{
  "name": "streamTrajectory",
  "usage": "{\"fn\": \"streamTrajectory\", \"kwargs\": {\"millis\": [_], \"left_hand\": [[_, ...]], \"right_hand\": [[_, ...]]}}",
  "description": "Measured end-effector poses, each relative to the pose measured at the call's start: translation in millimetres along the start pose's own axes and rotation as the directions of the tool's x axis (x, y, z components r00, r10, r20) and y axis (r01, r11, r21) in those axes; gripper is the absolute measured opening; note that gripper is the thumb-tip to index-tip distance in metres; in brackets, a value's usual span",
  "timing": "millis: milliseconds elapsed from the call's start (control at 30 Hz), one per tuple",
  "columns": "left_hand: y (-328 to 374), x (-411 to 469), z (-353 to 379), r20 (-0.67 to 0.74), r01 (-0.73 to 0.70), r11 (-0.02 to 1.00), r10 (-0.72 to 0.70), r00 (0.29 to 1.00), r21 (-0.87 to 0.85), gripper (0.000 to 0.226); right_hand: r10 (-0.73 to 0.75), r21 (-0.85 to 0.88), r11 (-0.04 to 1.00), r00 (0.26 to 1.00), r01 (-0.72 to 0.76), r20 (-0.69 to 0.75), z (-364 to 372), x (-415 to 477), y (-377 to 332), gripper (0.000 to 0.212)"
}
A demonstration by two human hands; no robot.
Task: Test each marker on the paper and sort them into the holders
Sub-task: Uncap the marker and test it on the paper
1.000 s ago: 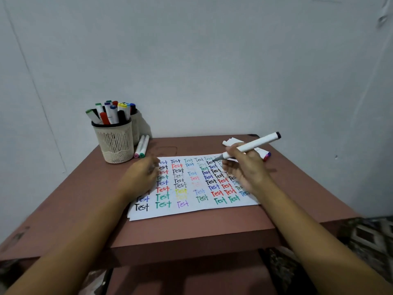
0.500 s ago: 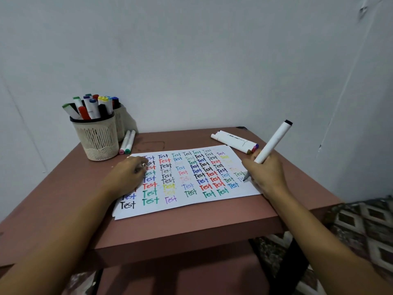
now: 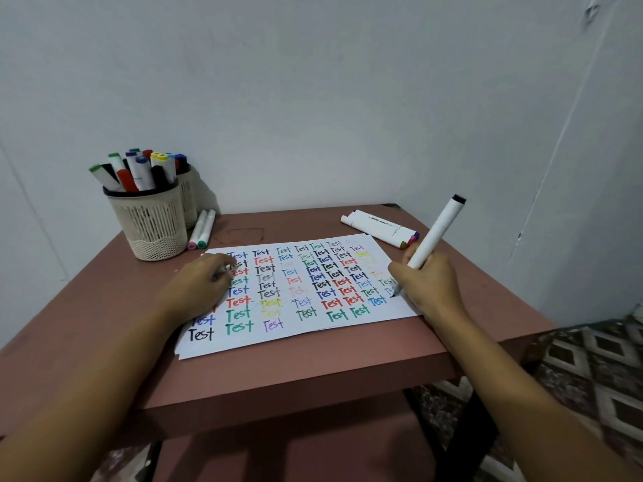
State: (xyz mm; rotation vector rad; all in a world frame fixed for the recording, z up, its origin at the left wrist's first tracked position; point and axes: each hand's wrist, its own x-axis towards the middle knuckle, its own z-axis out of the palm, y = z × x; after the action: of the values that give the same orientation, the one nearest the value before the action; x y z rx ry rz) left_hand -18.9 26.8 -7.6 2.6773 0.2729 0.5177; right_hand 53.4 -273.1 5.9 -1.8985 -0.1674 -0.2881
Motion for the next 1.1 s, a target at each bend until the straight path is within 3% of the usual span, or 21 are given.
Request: {"fn": "streamTrajectory", "kwargs": {"millis": [467, 633, 1100], "left_hand": [[3.4, -2.0, -1.7, 0.000, 0.004, 1.000, -0.004, 1.000, 0.000, 0.029], [2.8, -1.0, -1.9, 0.007, 0.010, 1.000, -0.010, 1.000, -0.006, 0.029], [-1.6, 1.3, 0.1, -0.006, -0.015, 1.000, 0.015, 1.000, 0.002, 0.027]], "right_hand": [[-0.011, 0.011, 1.000, 0.999, 0.011, 0.032, -1.6, -0.4, -3.3, 0.028], [0.018, 0.030, 0.999, 0.998, -0.017, -0.053, -3.6, -0.6, -2.2, 0.026], [-0.006, -0.023, 1.000, 0.999, 0.005, -0.042, -3.0, -1.6, -3.7, 0.026]]}}
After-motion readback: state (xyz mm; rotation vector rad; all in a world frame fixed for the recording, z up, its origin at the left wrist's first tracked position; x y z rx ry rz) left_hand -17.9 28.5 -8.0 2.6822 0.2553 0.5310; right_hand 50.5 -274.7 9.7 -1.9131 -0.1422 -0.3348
